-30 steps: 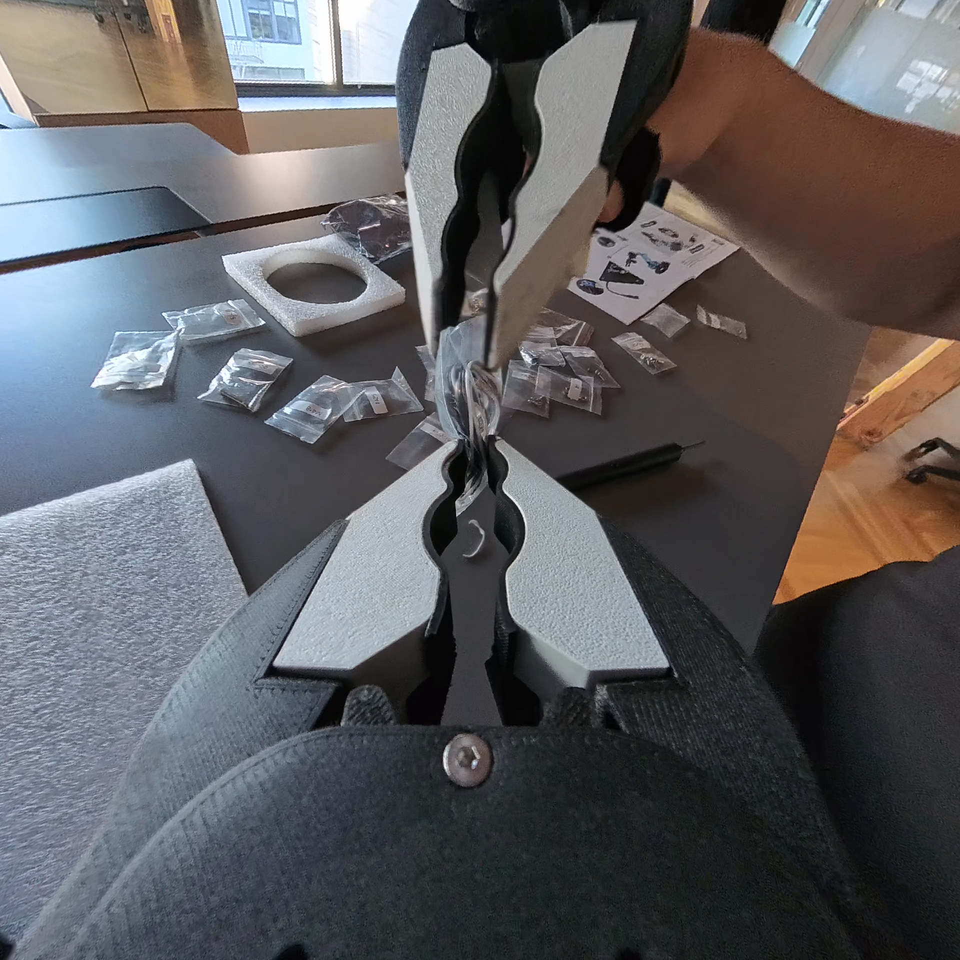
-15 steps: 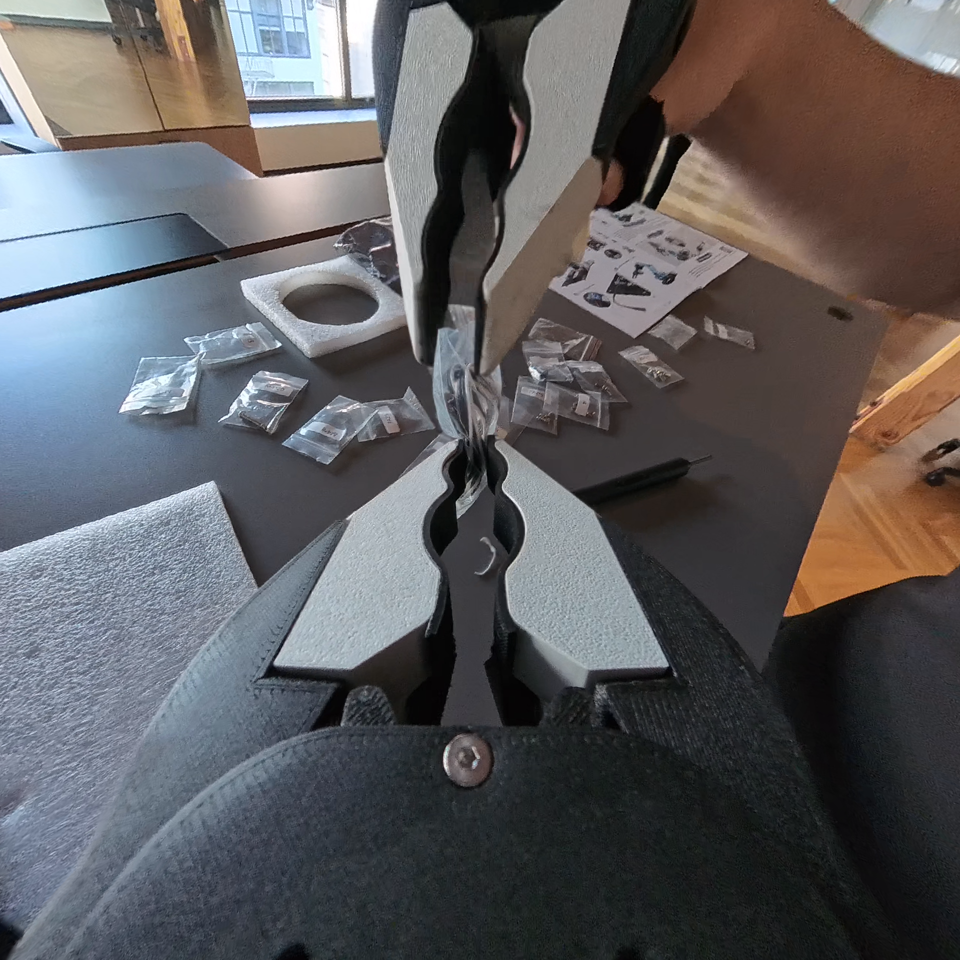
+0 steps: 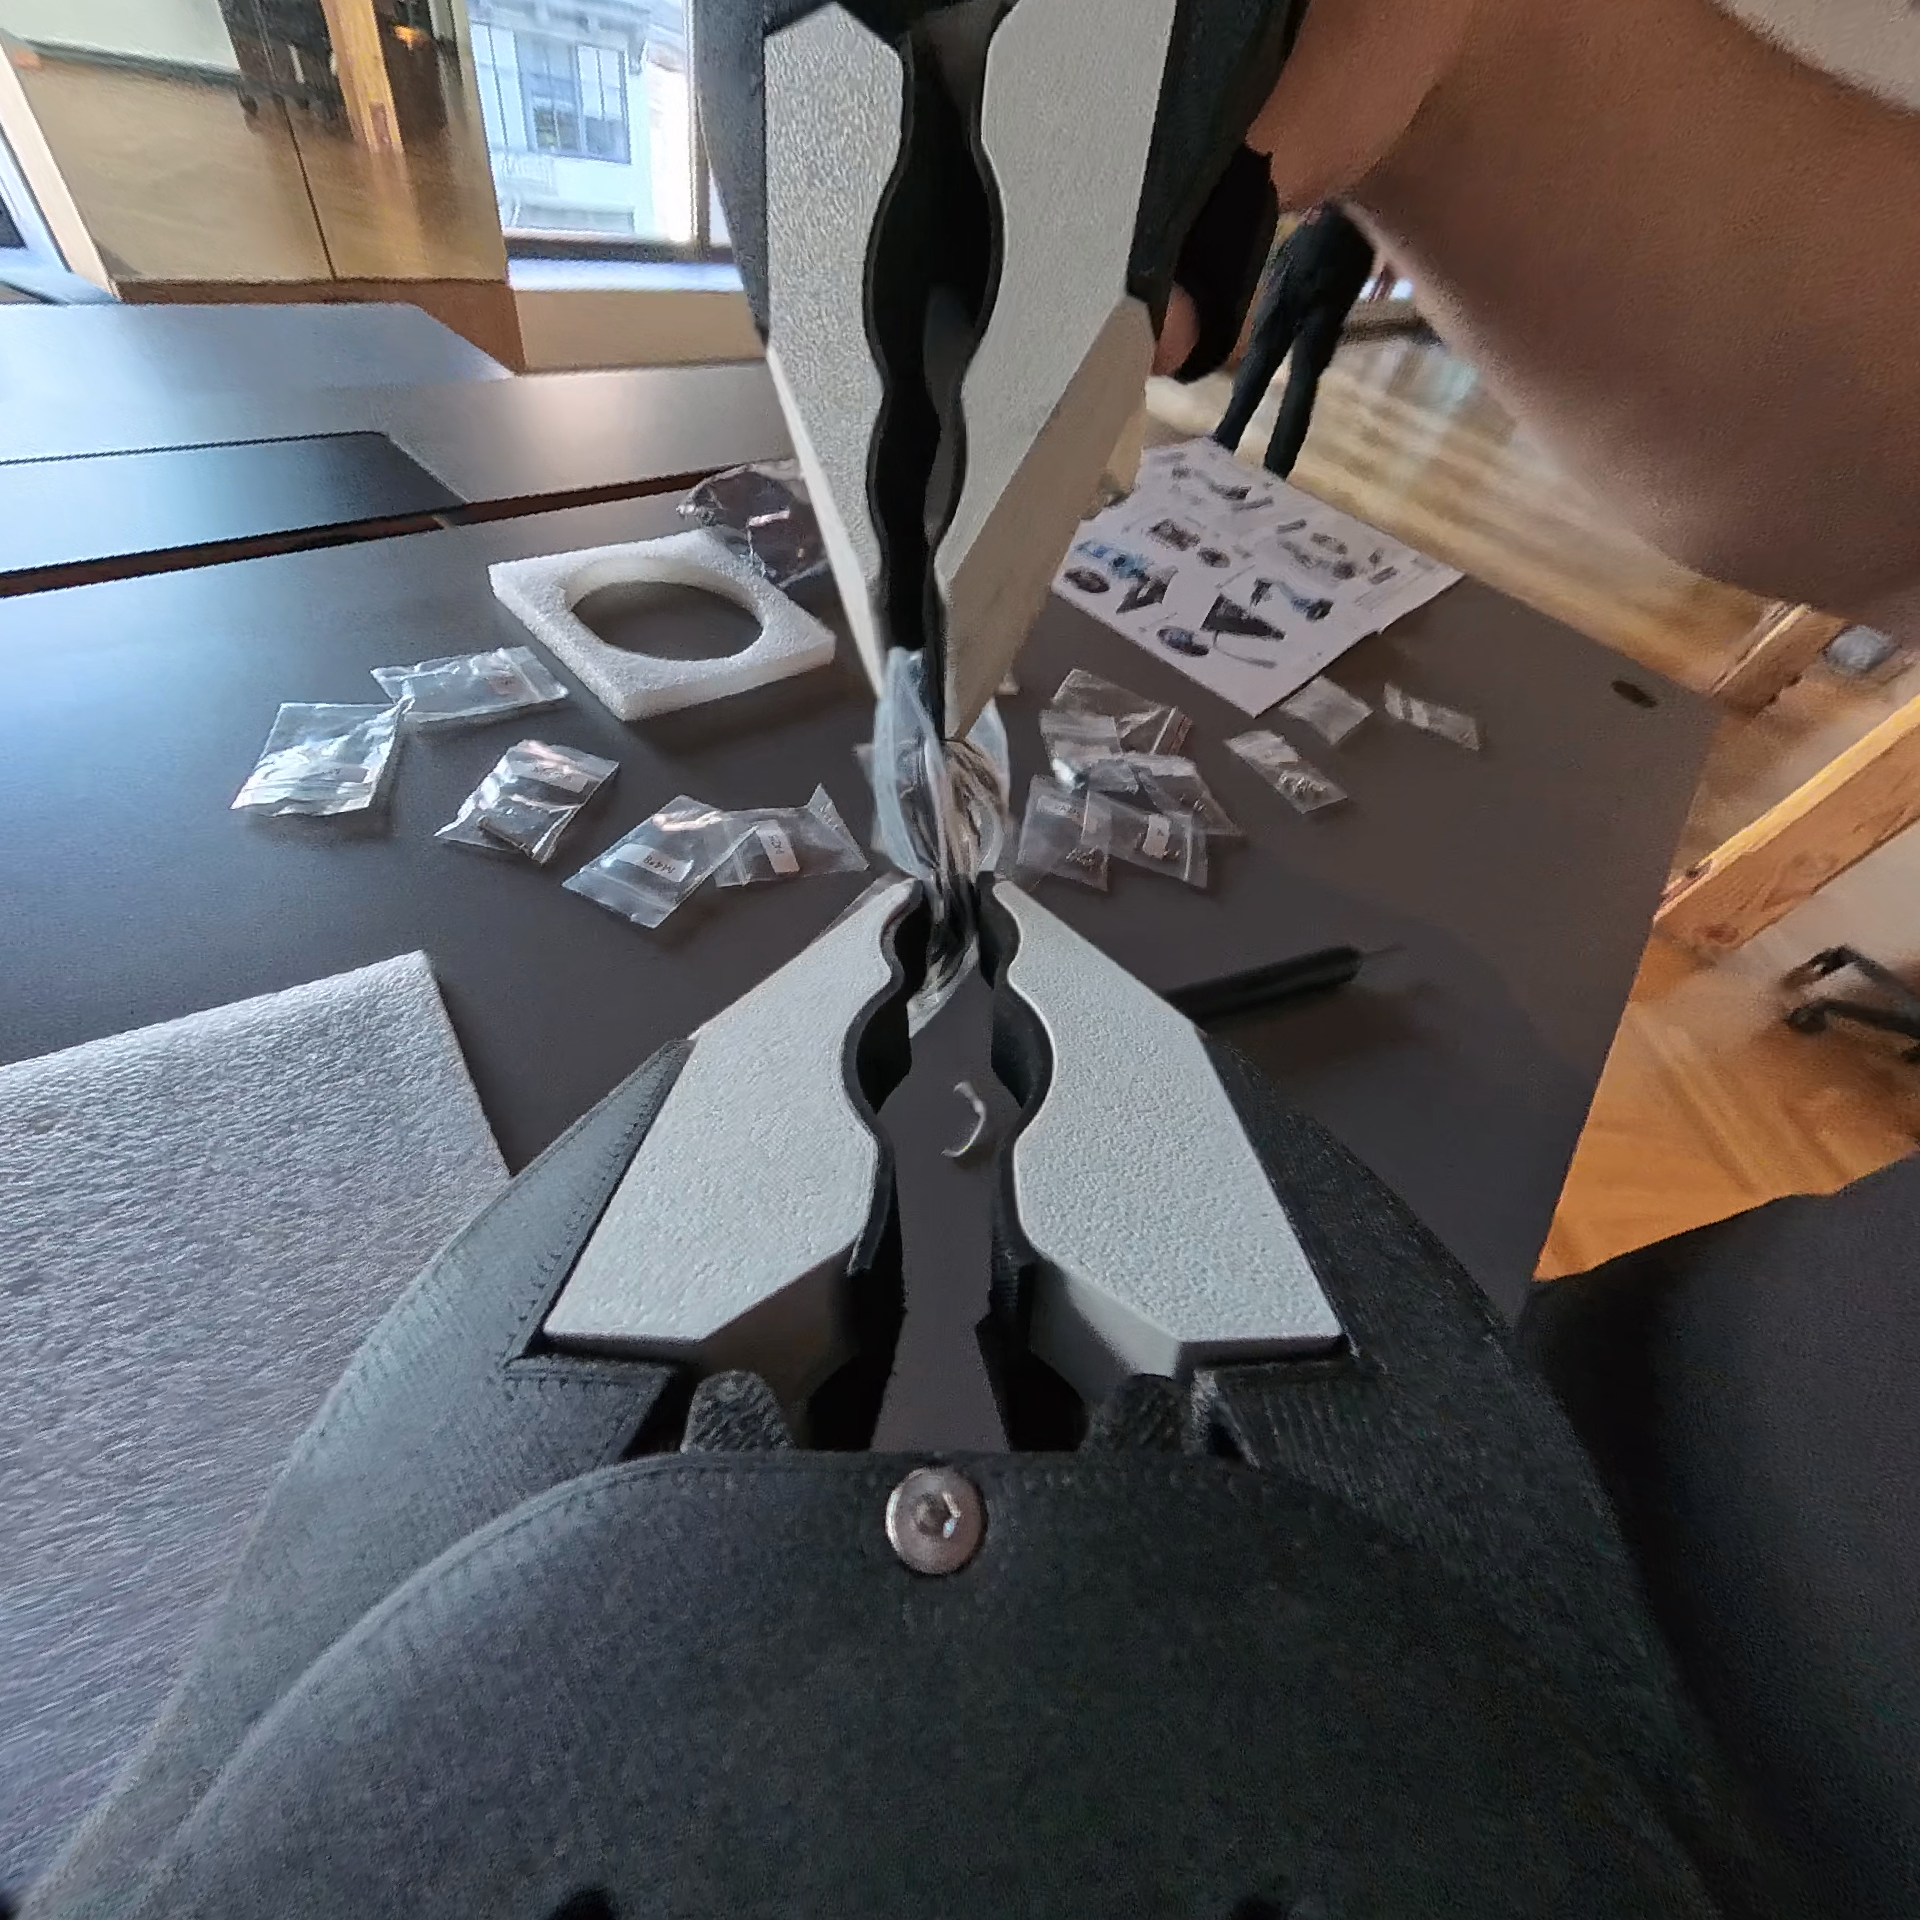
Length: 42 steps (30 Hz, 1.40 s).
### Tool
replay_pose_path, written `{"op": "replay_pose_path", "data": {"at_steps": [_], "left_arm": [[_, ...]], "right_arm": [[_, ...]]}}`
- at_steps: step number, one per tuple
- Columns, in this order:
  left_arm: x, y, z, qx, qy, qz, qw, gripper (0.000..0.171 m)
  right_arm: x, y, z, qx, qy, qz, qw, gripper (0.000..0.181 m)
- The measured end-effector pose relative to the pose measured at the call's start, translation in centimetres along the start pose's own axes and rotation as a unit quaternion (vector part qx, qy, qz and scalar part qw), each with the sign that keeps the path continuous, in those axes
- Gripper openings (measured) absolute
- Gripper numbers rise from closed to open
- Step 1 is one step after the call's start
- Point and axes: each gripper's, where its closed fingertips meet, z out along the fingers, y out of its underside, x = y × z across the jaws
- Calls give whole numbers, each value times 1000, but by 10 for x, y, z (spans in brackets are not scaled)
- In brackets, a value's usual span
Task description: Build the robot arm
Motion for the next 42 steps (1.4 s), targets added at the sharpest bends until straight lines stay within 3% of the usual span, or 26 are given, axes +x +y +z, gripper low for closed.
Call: {"op": "replay_pose_path", "data": {"at_steps": [3,5,6,7,9,11,12,14,16,17,18,19,20,21,24,34,37,39,42], "left_arm": [[0,-10,-12,45,-9,-22,999,41],[-2,-14,-24,77,-19,-32,996,50],[-3,-14,-29,88,-24,-38,995,51],[-6,-11,-32,91,-32,-45,994,50],[-14,2,-34,76,-50,-55,994,51],[-19,16,-34,57,-66,-57,995,50],[-20,21,-34,52,-70,-58,994,49],[-20,26,-32,50,-68,-66,994,47],[-21,29,-31,45,-71,-66,994,45],[-23,30,-31,45,-76,-66,994,44],[-24,30,-31,46,-76,-67,994,41],[-24,31,-31,47,-75,-72,993,39],[-25,30,-31,48,-74,-79,993,35],[-26,29,-31,50,-72,-85,993,31],[-20,20,-31,81,-46,-105,990,21],[2,-21,-26,211,34,-149,965,22],[3,-29,-24,233,36,-142,962,20],[1,-32,-22,242,22,-130,961,32],[-4,-38,-20,256,-6,-103,961,32]], "right_arm": [[-15,-5,-24,24,-31,2,999,0],[-18,-16,-46,93,-43,1,995,0],[-1,-14,-43,101,-23,19,994,0],[18,1,-32,59,-10,62,996,0],[26,17,-17,19,-23,89,996,0],[10,-8,-31,115,-61,55,990,0],[23,-7,-31,122,-34,67,990,0],[43,23,-21,37,-4,97,995,0],[39,-9,-42,157,-13,79,984,0],[40,-3,-38,136,-12,82,987,0],[47,17,-28,71,11,81,994,0],[46,20,-25,62,10,81,995,0],[42,9,-30,101,-10,85,991,0],[39,-1,-37,137,-21,87,987,0],[27,-3,-38,149,-44,75,985,0],[-22,-33,-65,229,-102,27,968,0],[-25,-36,-71,237,-99,24,966,0],[-25,-36,-73,238,-98,26,966,0],[-23,-34,-72,236,-99,33,966,0]]}}
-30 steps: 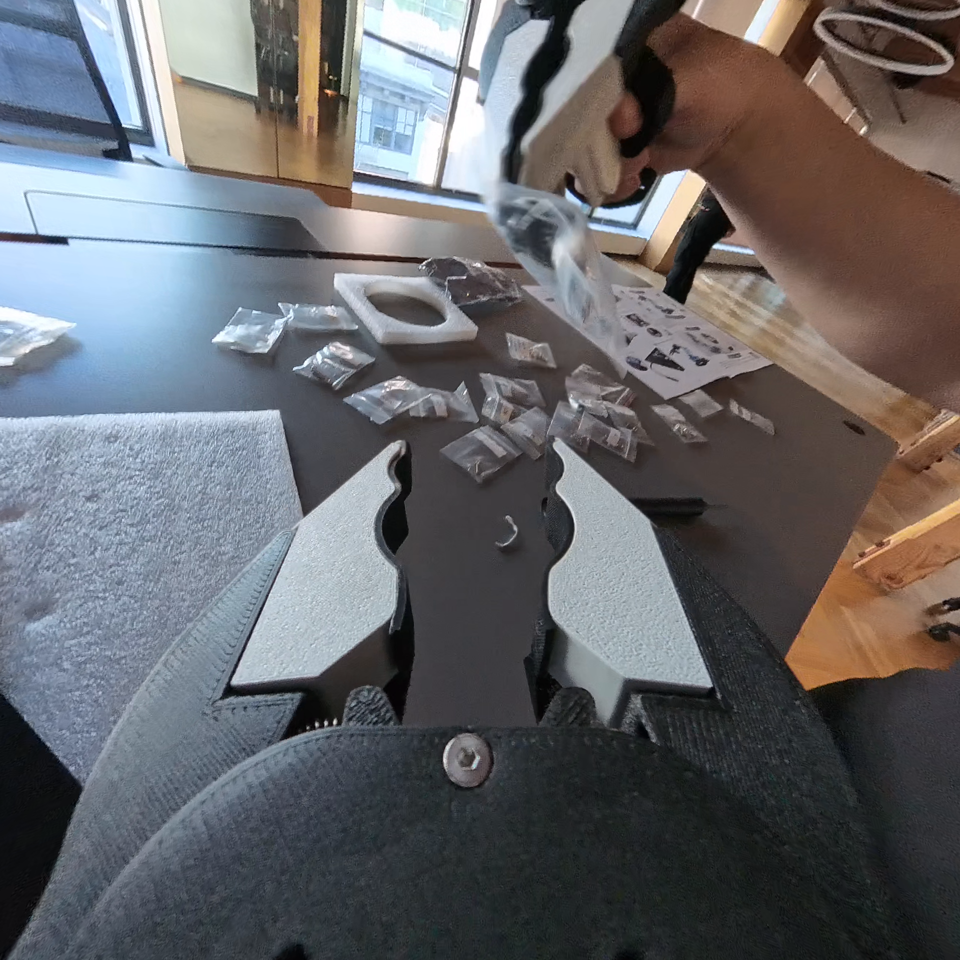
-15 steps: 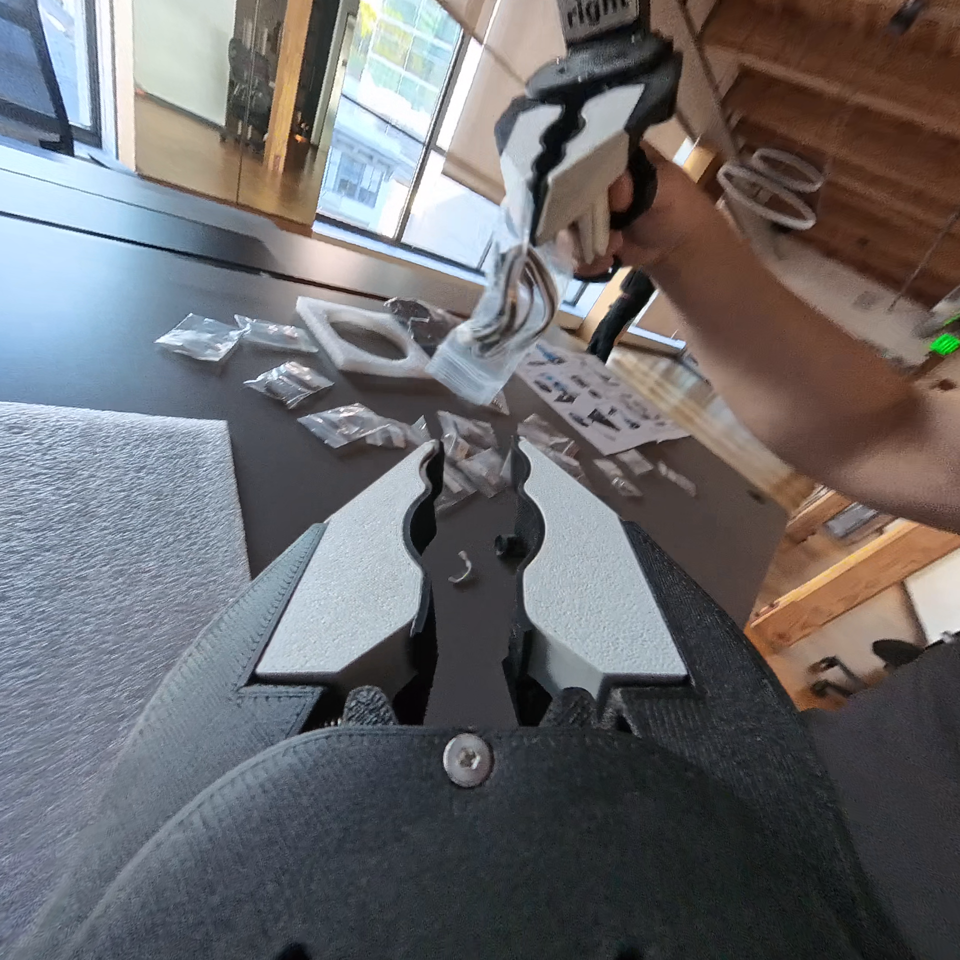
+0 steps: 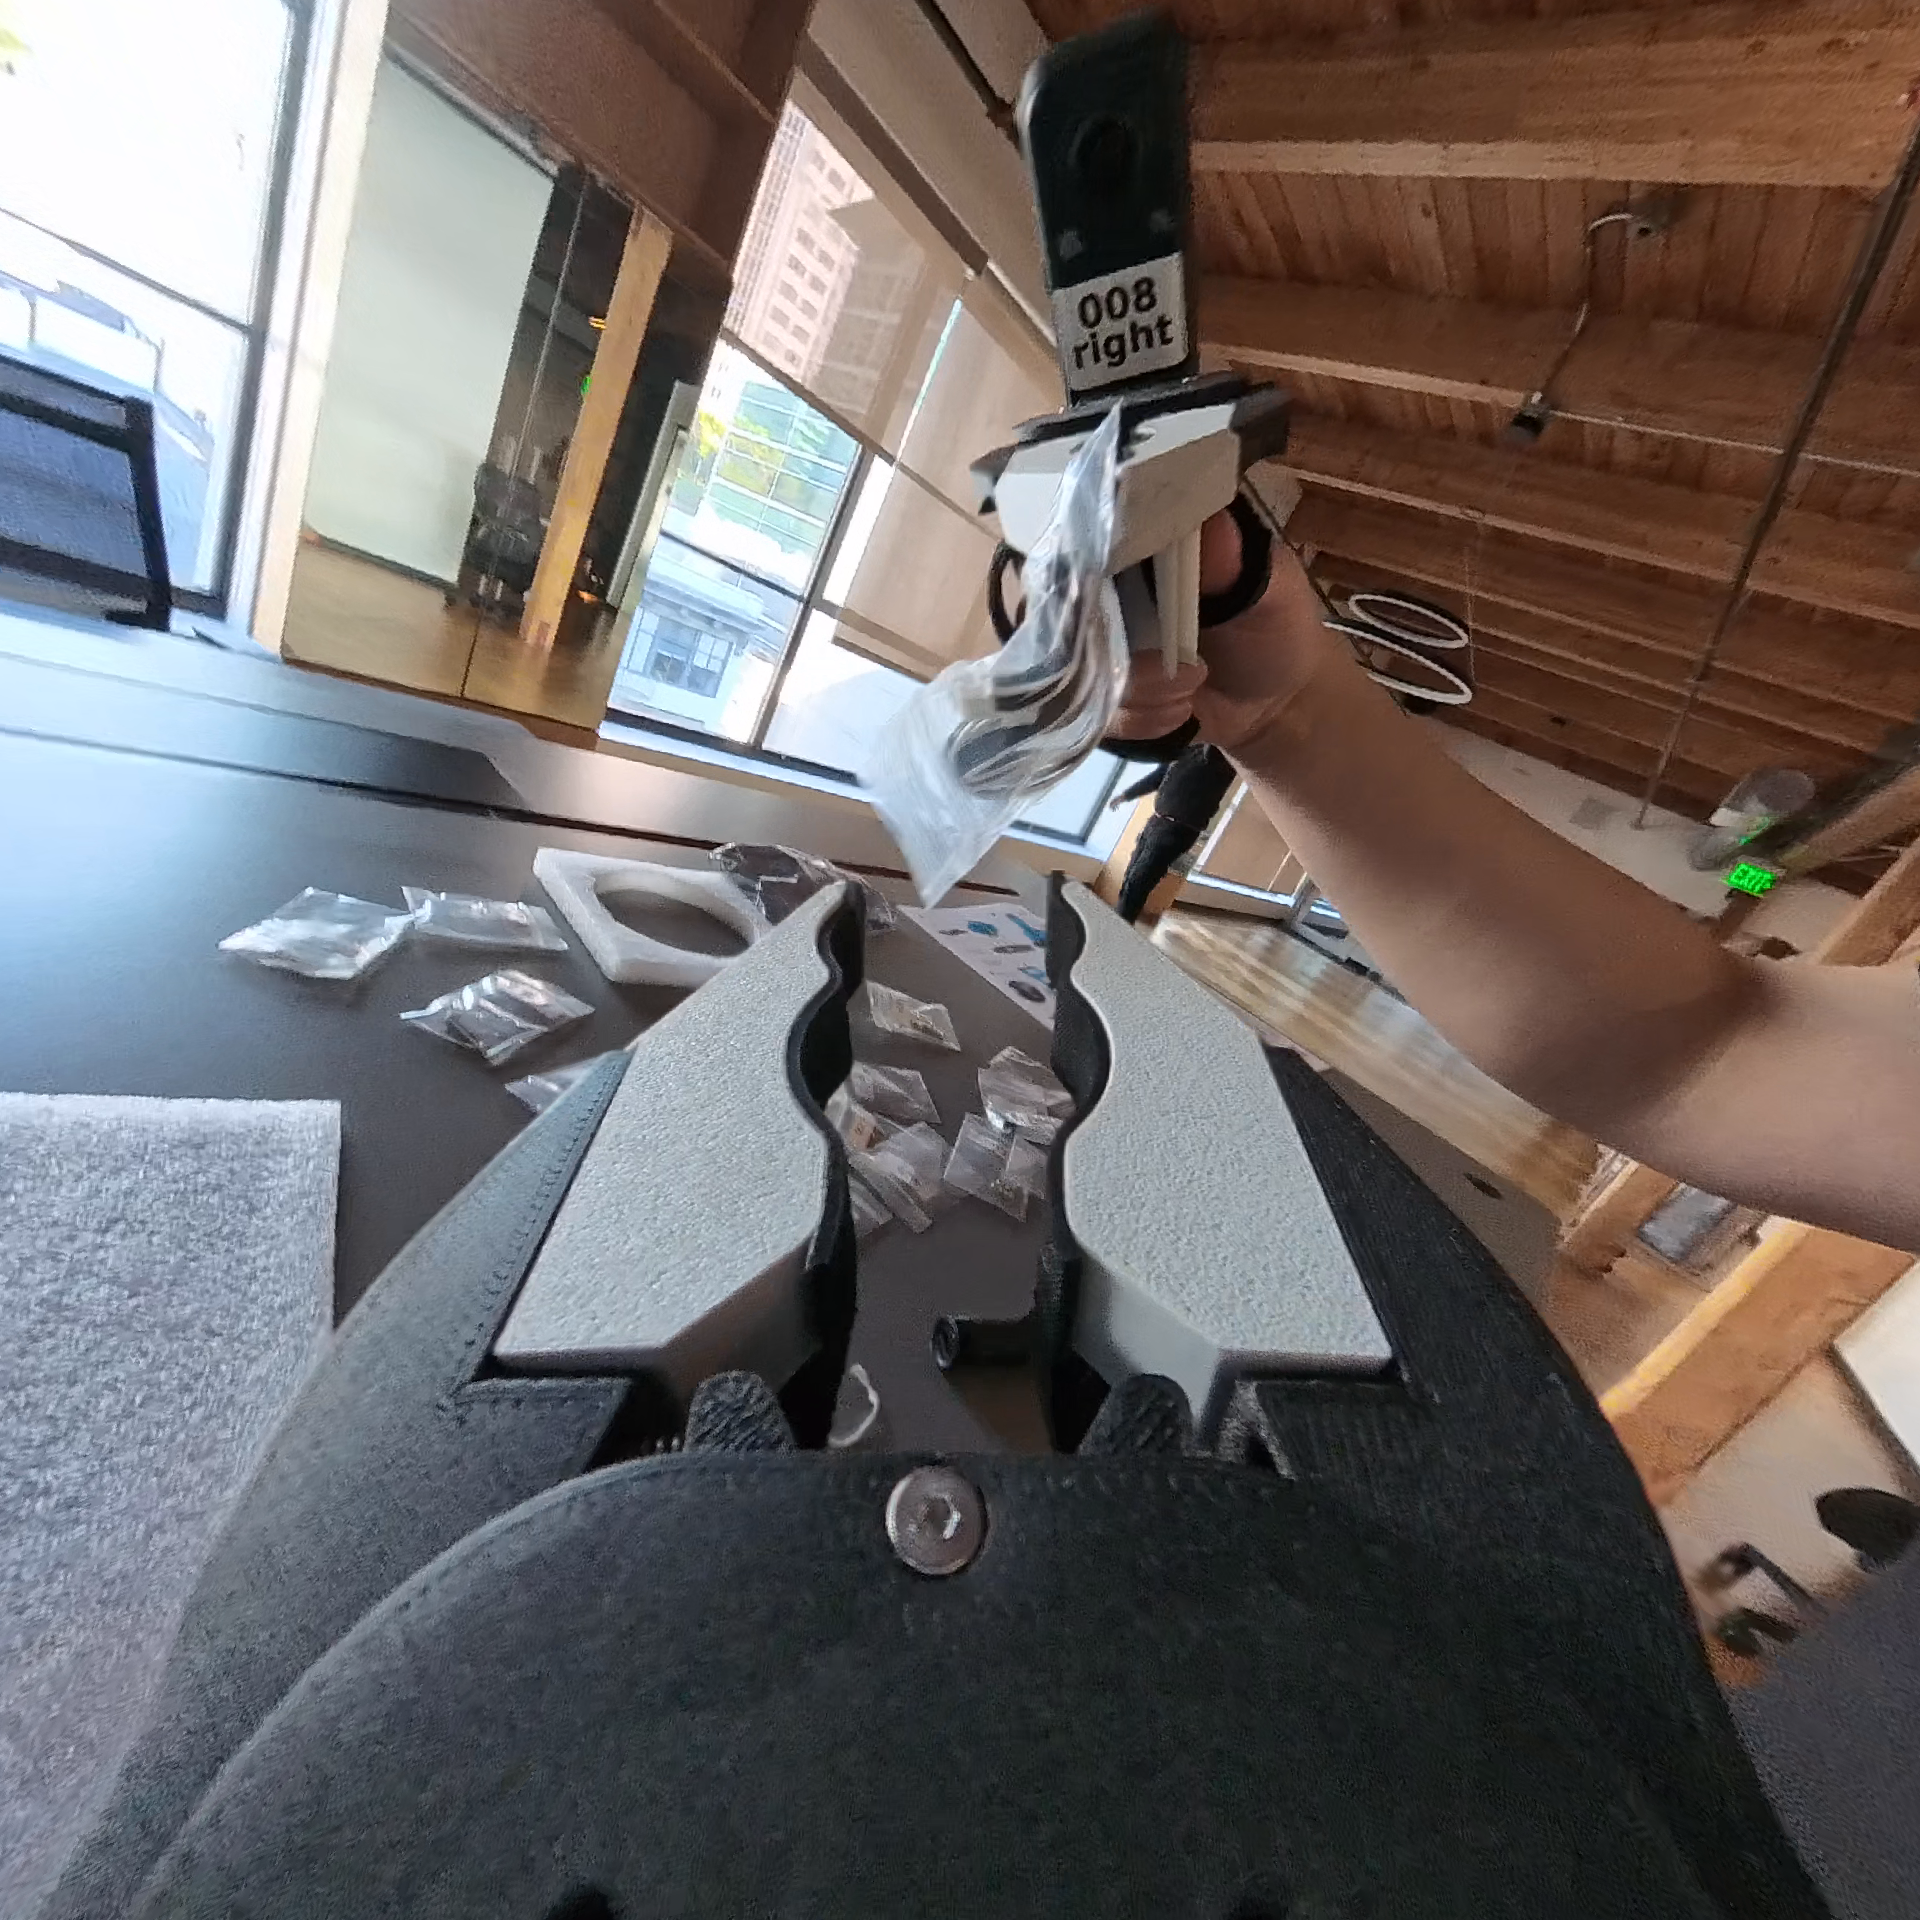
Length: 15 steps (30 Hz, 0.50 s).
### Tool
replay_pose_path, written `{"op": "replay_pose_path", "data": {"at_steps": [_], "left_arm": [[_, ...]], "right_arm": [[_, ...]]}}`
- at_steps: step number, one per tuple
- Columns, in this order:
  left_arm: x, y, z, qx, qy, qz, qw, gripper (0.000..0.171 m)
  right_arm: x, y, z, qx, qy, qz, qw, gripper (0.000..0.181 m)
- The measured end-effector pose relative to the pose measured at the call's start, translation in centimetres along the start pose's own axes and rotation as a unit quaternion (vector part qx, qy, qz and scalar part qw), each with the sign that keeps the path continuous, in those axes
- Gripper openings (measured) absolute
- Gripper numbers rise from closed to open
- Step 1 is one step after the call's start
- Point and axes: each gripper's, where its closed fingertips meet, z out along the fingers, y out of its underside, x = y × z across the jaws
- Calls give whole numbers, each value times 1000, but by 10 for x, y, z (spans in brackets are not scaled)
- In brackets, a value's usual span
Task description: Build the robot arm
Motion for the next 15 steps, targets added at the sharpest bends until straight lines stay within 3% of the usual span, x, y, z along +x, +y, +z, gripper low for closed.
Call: {"op": "replay_pose_path", "data": {"at_steps": [3,8,11,13,15], "left_arm": [[6,-5,8,15,18,7,1000,21],[-12,-1,16,10,-38,7,999,30],[-11,2,17,14,-35,-1,999,30],[-2,-1,17,27,-5,-3,1000,12],[0,-4,16,40,5,-2,999,10]], "right_arm": [[2,2,1,-2,1,7,1000,0],[0,3,2,-4,2,8,1000,0],[-1,3,1,-6,8,5,1000,0],[-2,3,0,-5,9,5,1000,0],[-4,1,-1,3,4,8,1000,0]]}}
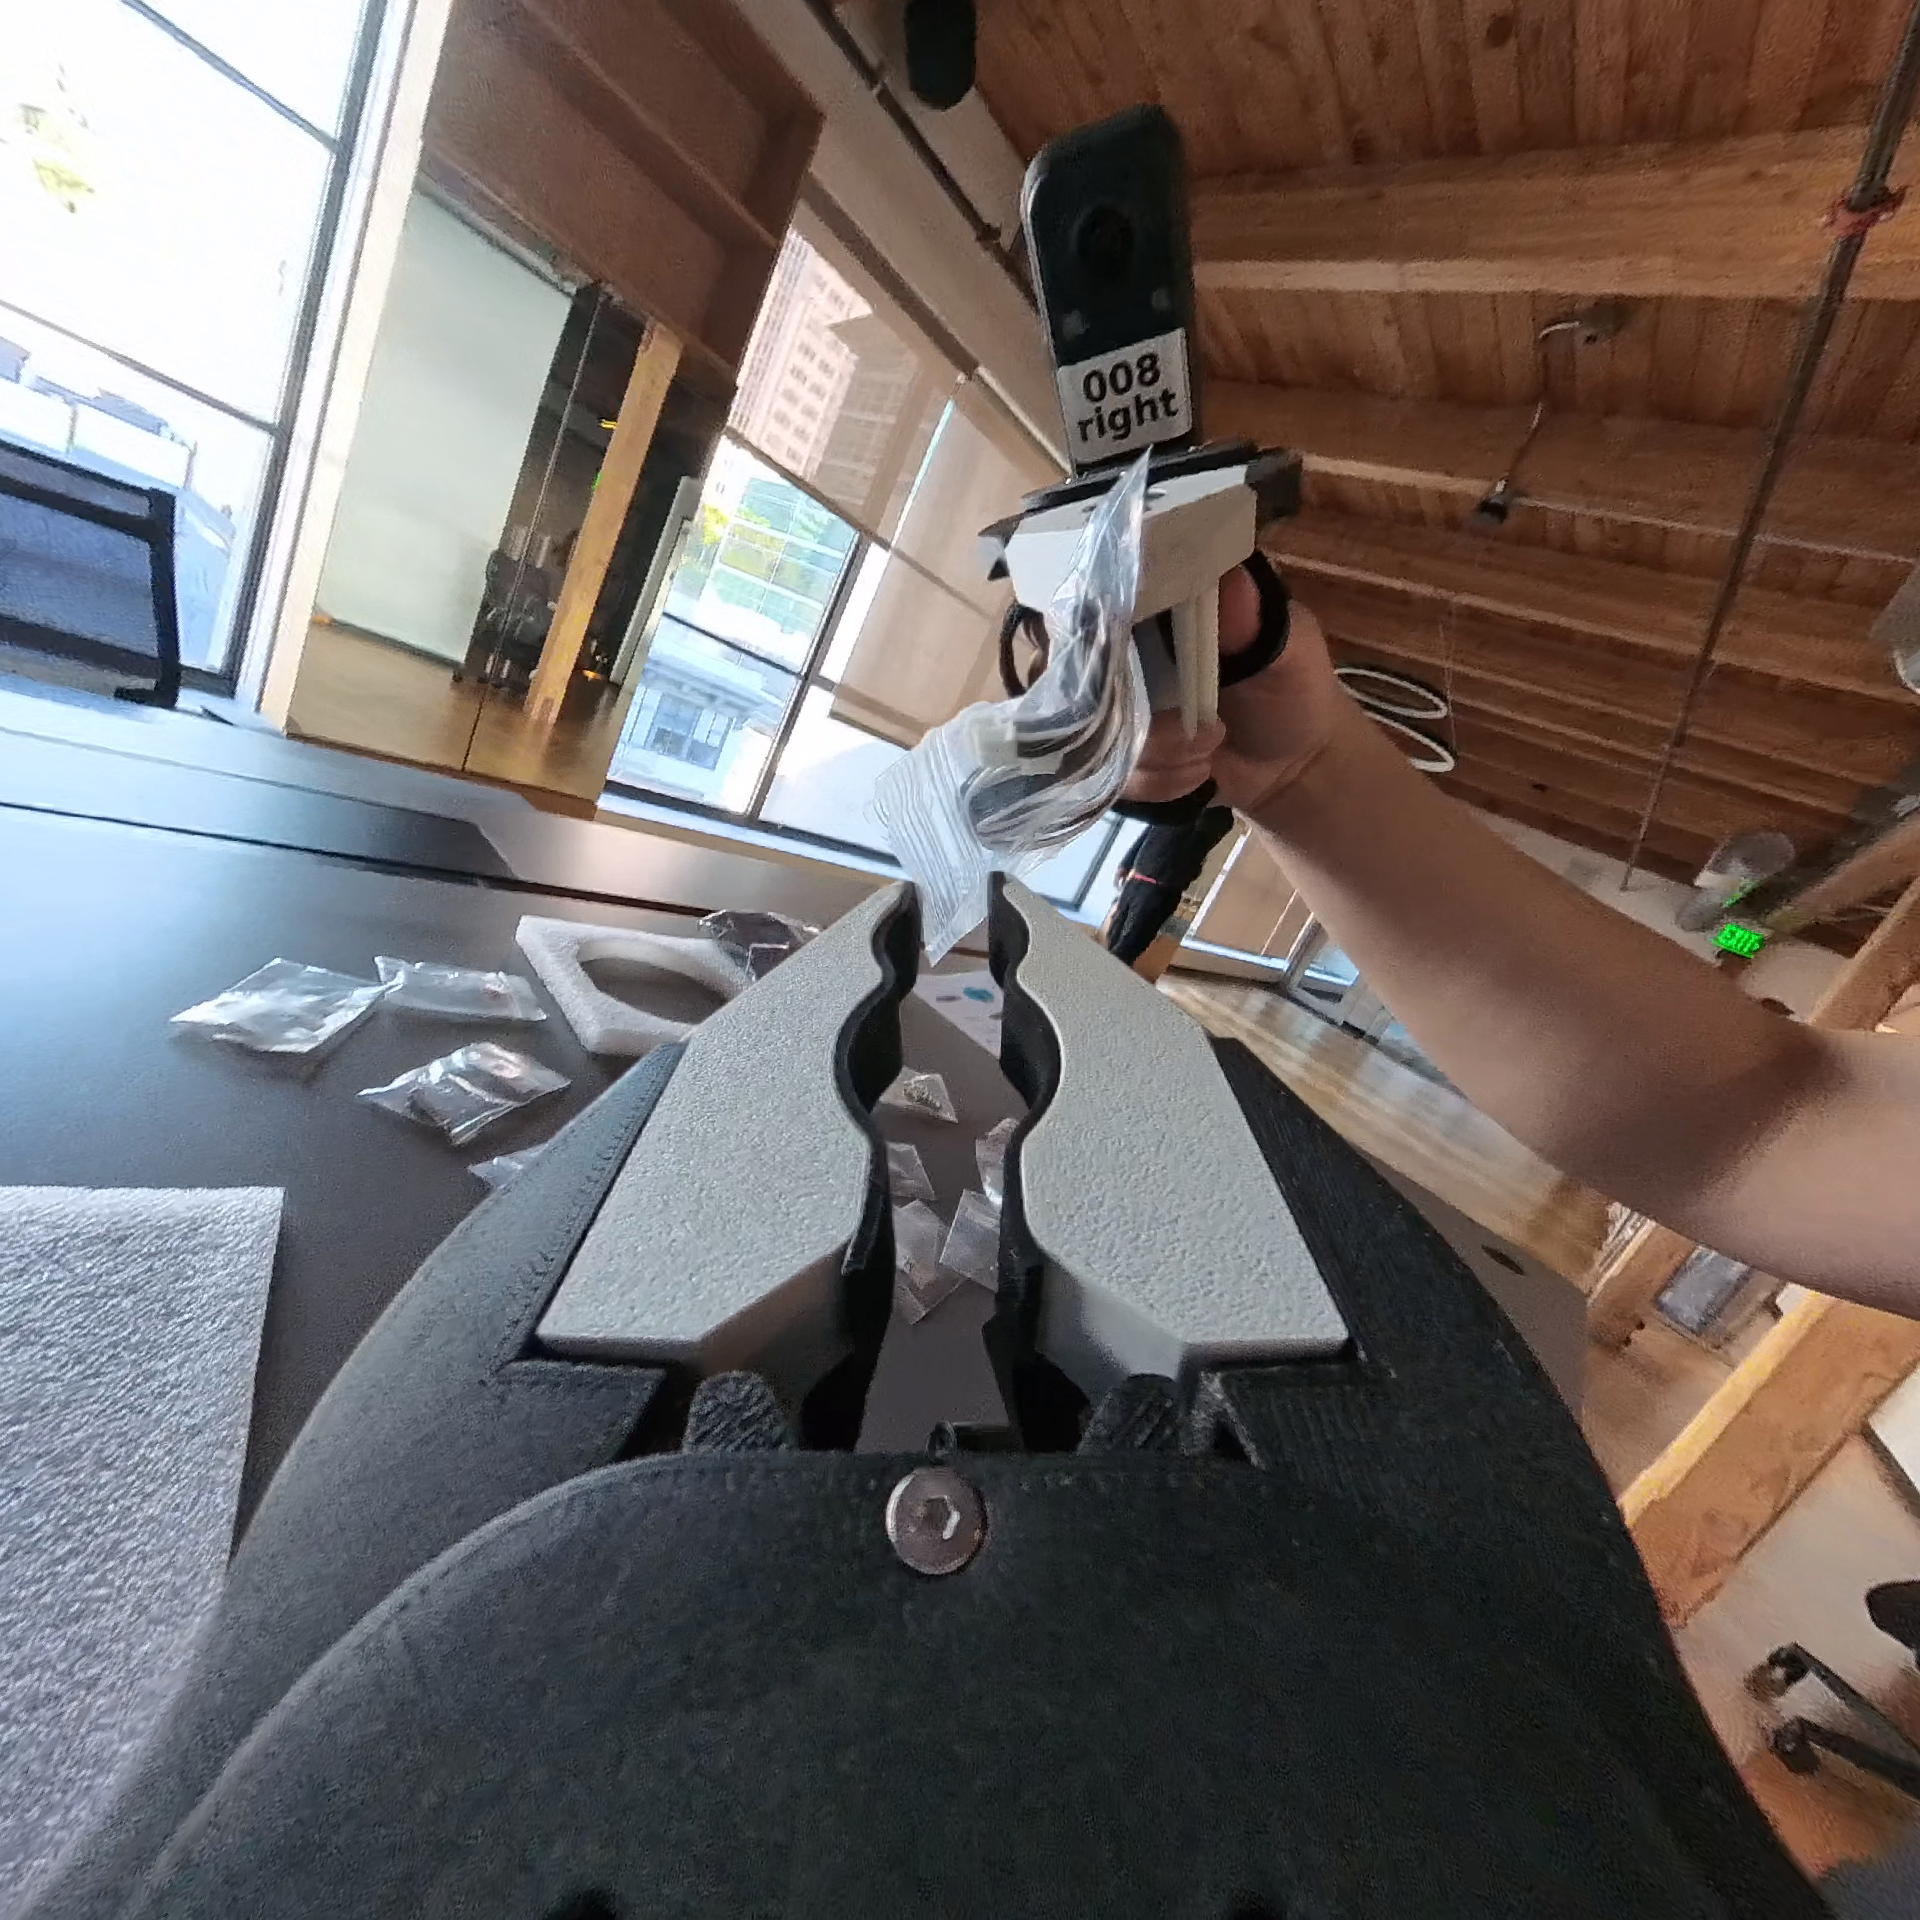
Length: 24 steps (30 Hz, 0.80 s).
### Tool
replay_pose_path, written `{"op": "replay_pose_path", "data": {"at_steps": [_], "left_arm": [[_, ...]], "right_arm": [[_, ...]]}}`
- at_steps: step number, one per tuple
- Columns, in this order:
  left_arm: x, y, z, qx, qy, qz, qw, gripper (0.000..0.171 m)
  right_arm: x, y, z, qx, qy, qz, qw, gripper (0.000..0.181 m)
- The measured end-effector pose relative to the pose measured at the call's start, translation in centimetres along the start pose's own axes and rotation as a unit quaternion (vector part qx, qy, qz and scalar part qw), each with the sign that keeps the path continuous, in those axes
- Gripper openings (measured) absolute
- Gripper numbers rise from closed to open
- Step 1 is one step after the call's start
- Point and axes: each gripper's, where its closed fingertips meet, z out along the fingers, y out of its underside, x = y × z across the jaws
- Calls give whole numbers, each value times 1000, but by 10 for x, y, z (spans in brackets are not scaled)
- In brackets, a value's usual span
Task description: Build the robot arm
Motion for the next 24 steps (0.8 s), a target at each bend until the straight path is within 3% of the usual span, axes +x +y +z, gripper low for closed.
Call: {"op": "replay_pose_path", "data": {"at_steps": [10,15,18,20,22,24], "left_arm": [[16,8,-7,-19,93,-61,994,0],[10,-5,-18,18,119,-138,983,0],[5,-3,-22,11,123,-158,980,0],[-2,4,-23,-8,104,-152,983,0],[-4,5,-25,-12,98,-154,983,0],[-5,9,-25,-20,95,-154,983,0]], "right_arm": [[35,20,-13,-14,87,38,995,0],[42,39,-6,-43,112,37,992,0],[33,43,-2,-52,108,-29,992,2],[30,41,-3,-56,134,-92,985,32],[31,37,-5,-78,192,-194,959,55],[25,34,0,-116,243,-324,907,69]]}}
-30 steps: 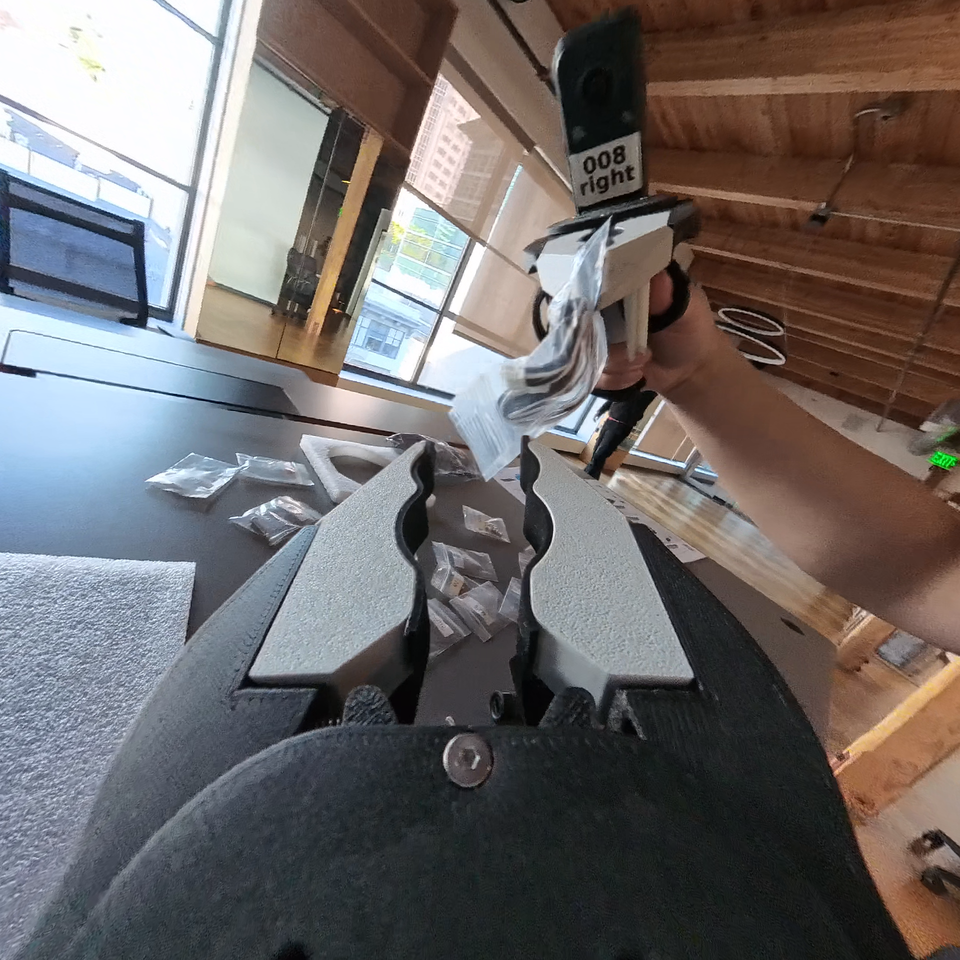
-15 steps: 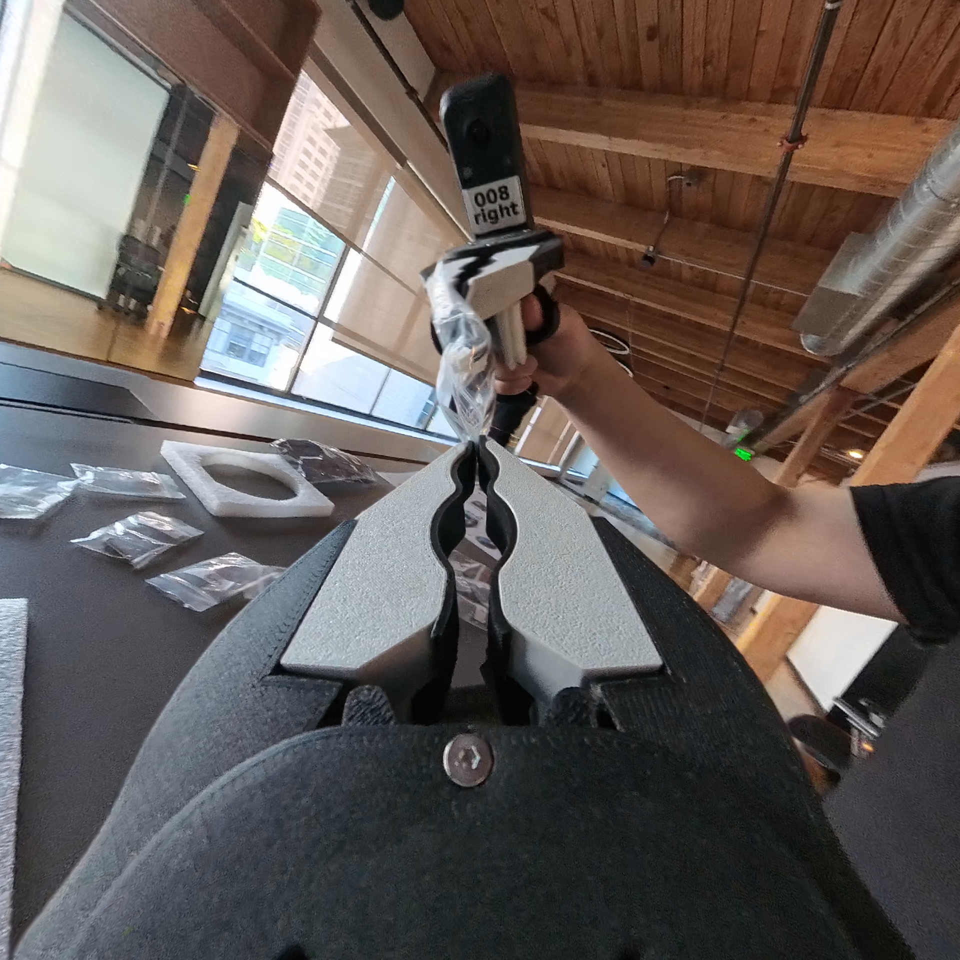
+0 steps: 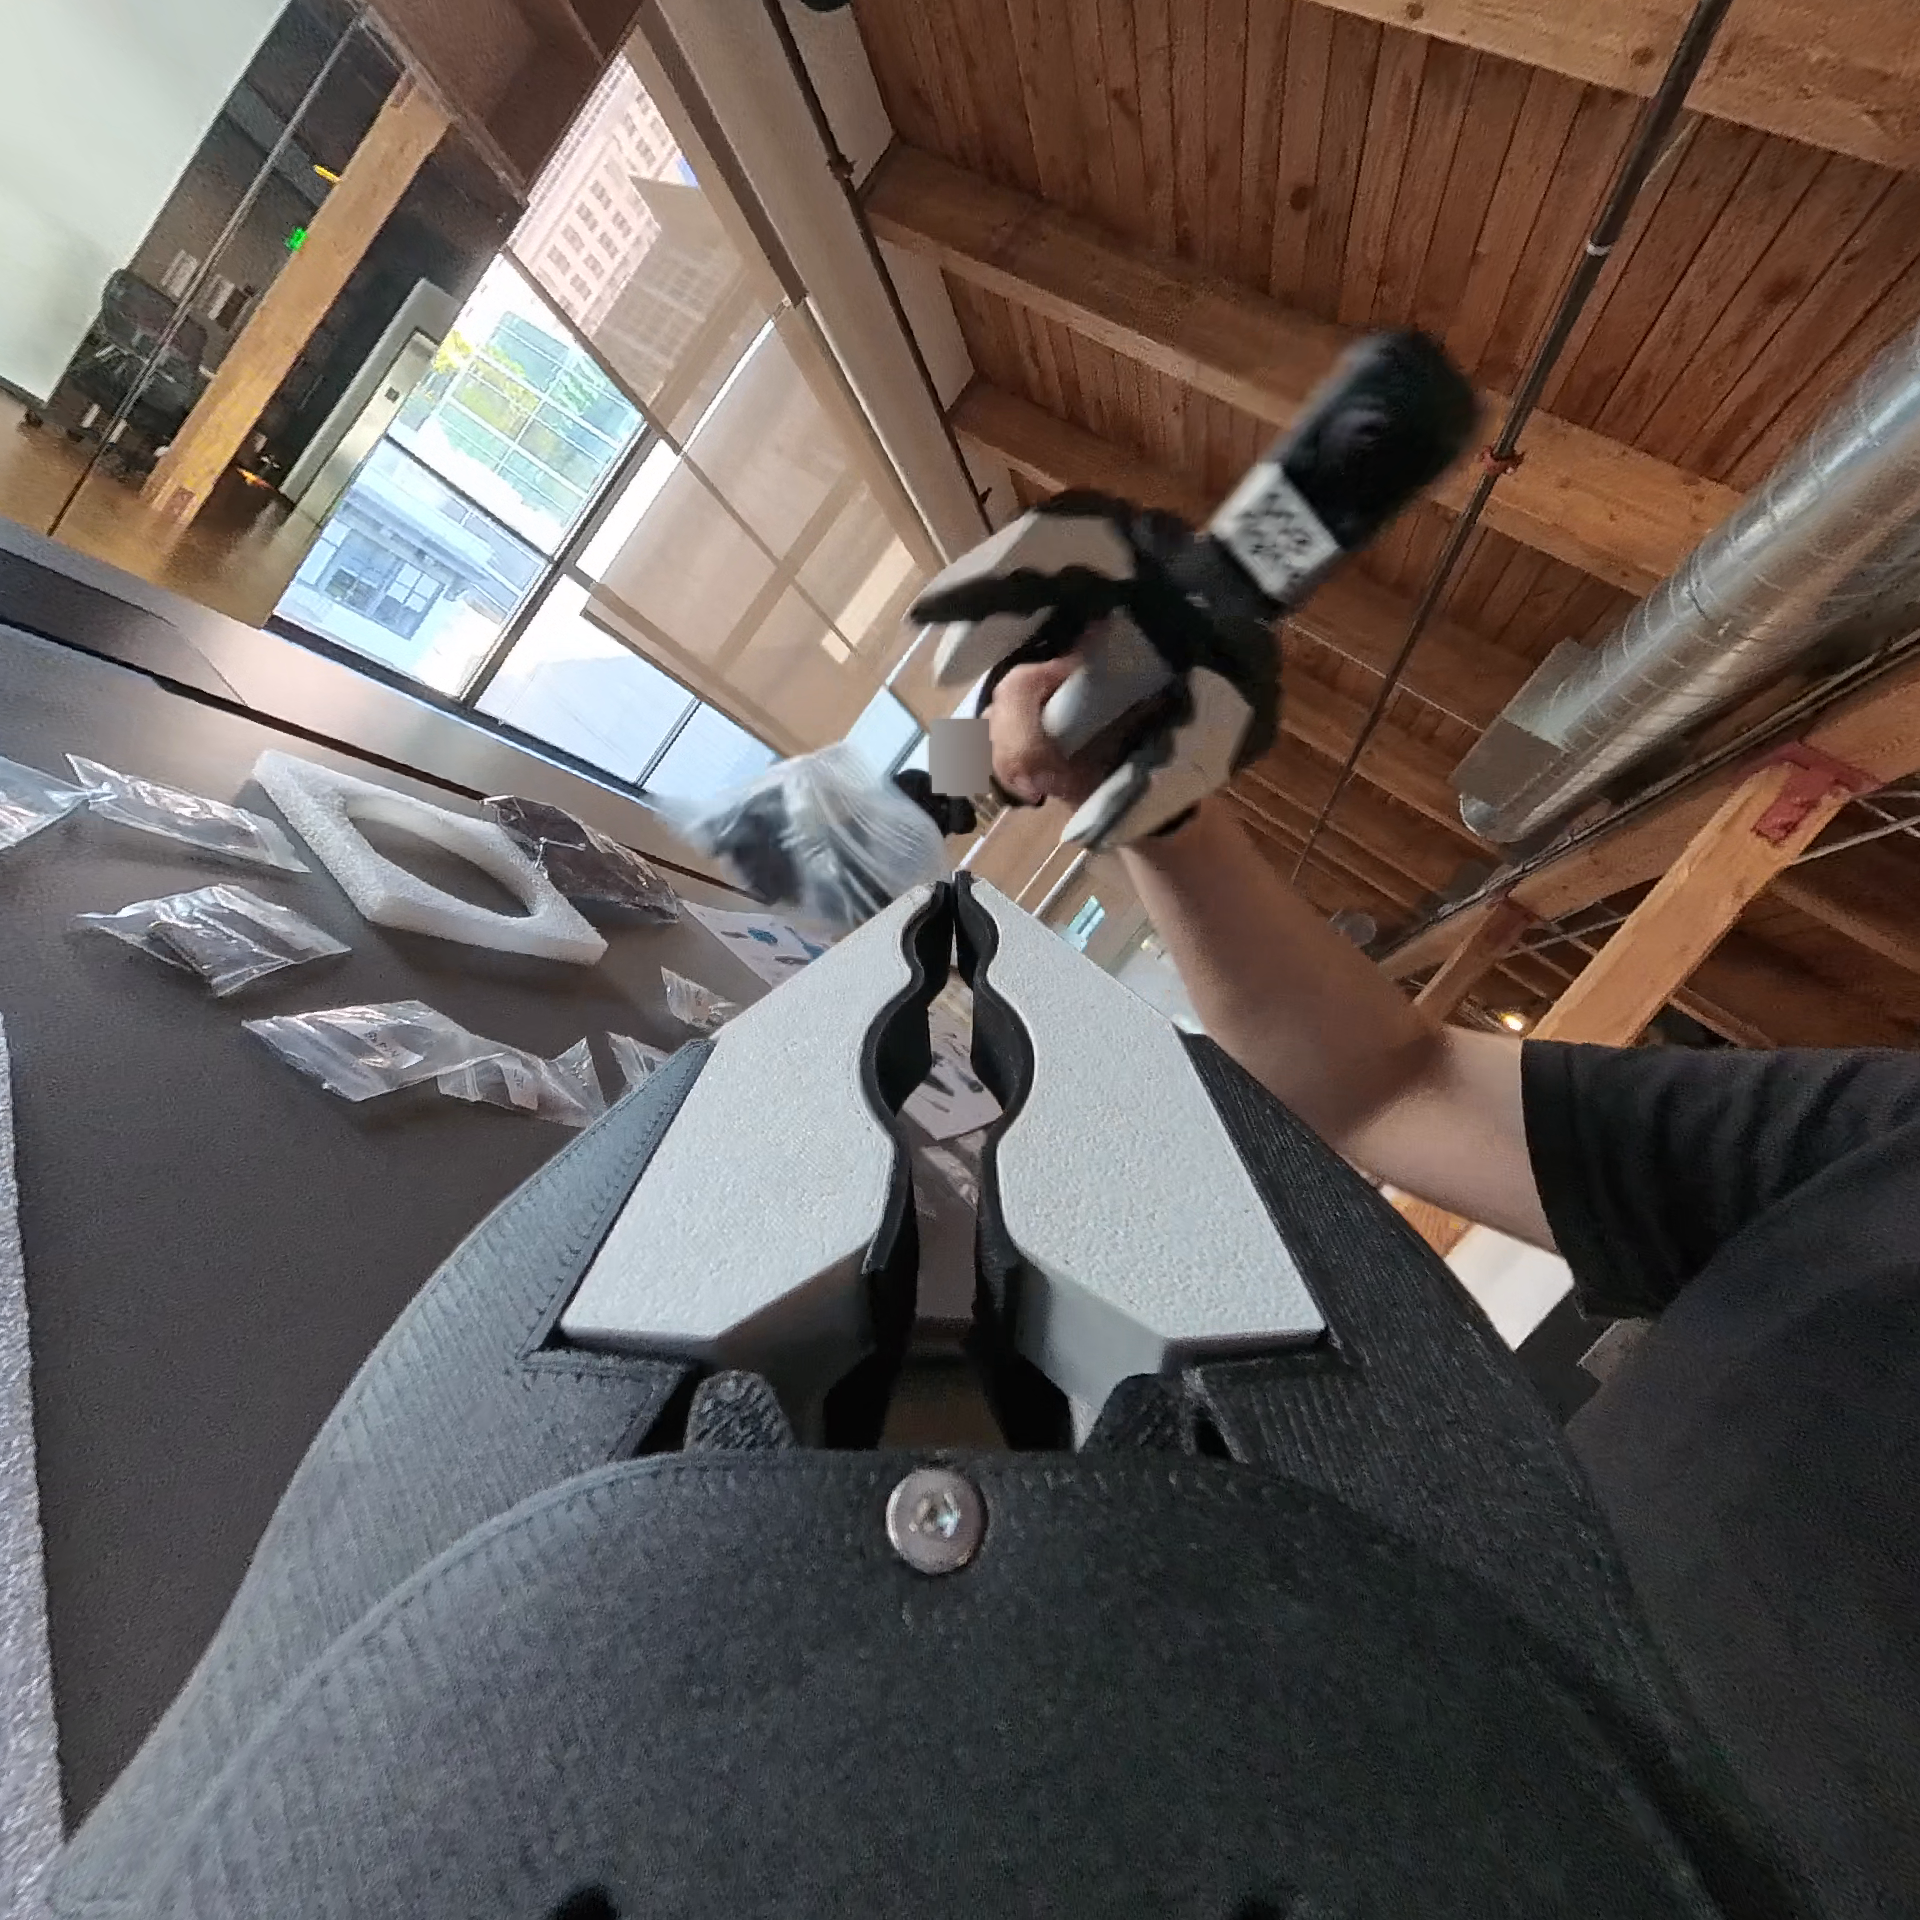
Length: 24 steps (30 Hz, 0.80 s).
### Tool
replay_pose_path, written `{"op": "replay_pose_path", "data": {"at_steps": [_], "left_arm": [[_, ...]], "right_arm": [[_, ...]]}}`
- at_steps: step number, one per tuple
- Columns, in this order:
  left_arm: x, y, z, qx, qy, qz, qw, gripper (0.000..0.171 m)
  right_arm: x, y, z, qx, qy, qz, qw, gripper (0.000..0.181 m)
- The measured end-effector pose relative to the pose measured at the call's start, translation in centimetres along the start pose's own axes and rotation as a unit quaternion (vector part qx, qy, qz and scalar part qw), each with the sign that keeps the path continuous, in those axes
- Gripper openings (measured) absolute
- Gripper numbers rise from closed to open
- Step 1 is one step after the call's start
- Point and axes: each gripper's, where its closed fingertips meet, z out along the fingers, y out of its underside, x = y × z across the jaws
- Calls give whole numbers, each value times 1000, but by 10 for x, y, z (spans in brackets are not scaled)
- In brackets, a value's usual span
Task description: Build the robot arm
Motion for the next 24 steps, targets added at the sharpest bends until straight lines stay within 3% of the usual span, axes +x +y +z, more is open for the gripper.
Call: {"op": "replay_pose_path", "data": {"at_steps": [3,8,9,11,12,15,18,24], "left_arm": [[3,3,2,-6,12,2,1000,0],[9,9,5,-14,34,0,999,0],[12,9,5,-13,42,-2,999,0],[15,10,3,-13,52,-4,999,0],[17,12,2,-15,56,-2,998,0],[21,15,-2,-20,72,-5,997,0],[20,17,-5,-24,68,-8,997,0],[2,28,-10,-54,1,-6,999,0]], "right_arm": [[-22,-6,16,-54,13,-135,989,81],[-26,20,53,-106,-11,-129,986,94],[-26,26,58,-105,-22,-111,988,91],[-30,31,64,-98,-43,-92,990,64],[-30,30,66,-87,-40,-91,991,60],[-33,24,73,-60,-40,-87,994,64],[-35,23,76,-59,-44,-95,993,47],[-31,39,72,-129,-26,-115,985,29]]}}
